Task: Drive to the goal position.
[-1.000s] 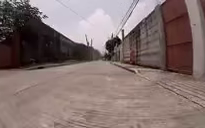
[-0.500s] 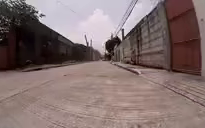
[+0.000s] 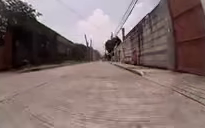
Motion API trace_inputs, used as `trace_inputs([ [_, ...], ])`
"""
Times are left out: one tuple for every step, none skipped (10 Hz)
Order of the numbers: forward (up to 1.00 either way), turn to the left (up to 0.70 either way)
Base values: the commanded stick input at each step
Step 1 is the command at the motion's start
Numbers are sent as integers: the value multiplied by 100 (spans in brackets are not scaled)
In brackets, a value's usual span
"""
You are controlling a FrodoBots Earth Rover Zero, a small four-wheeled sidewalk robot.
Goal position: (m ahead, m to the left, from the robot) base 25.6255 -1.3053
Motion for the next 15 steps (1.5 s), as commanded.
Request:
trace_inputs([
  [70,0],
  [70,0],
  [70,0],
  [70,0],
  [70,0],
  [70,0],
  [70,0],
  [70,0],
  [70,0],
  [70,0],
  [70,0],
  [70,0],
  [70,0],
  [70,0],
  [70,0],
])
